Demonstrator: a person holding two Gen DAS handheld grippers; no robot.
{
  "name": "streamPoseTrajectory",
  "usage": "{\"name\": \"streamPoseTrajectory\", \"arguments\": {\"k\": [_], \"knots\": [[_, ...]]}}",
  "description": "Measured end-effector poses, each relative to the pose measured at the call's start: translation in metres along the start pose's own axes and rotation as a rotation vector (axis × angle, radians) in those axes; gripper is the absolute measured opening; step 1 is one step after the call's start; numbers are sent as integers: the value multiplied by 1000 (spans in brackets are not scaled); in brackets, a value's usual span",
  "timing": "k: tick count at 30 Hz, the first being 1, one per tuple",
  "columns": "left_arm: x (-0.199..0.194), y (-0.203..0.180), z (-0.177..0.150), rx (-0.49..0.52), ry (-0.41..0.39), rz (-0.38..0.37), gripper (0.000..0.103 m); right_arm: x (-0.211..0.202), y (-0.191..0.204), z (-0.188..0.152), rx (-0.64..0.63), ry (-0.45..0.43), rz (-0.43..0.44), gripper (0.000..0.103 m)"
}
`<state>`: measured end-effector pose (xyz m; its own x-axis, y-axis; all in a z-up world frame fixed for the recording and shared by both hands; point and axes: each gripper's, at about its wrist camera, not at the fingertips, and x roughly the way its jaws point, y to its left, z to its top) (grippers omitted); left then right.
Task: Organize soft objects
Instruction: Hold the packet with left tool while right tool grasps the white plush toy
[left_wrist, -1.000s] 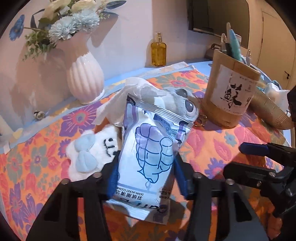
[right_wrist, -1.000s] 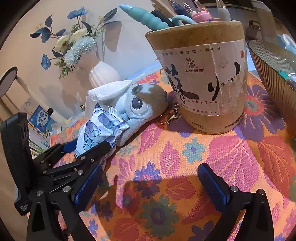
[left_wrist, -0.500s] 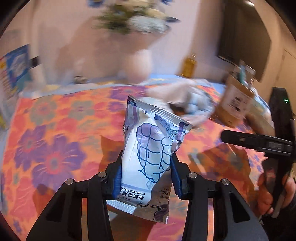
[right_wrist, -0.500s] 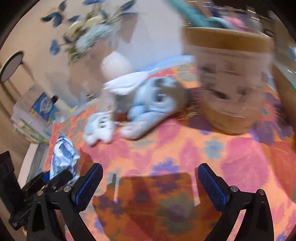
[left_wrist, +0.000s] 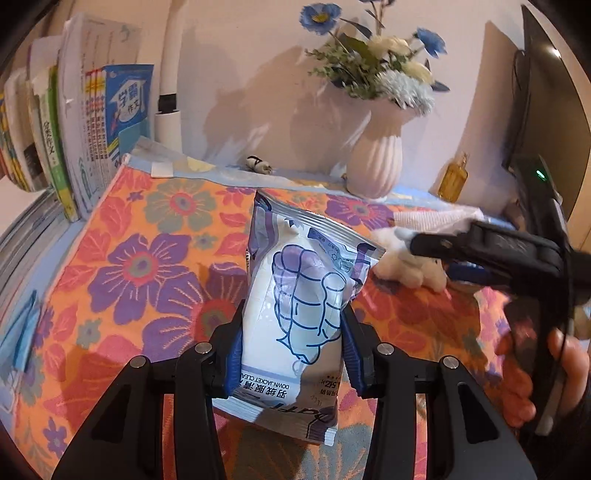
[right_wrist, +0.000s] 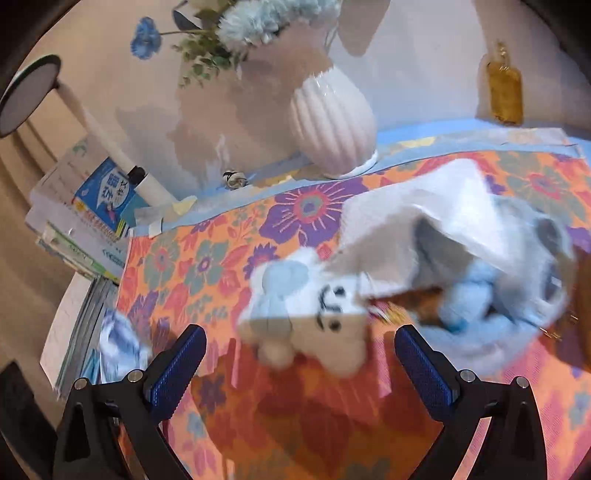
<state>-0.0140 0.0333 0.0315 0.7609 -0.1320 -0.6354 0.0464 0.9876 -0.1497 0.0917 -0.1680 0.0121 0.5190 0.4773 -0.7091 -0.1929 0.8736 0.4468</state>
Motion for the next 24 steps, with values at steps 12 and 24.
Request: {"name": "streamPoseTrajectory", "arguments": {"k": [12, 24], "knots": [[-7, 10, -2, -63, -24, 17, 42, -21, 40, -8, -312, 2, -37, 103], [-4, 4, -1, -36, -20, 26, 42, 35, 49, 3, -368, 76, -77, 90]]}}
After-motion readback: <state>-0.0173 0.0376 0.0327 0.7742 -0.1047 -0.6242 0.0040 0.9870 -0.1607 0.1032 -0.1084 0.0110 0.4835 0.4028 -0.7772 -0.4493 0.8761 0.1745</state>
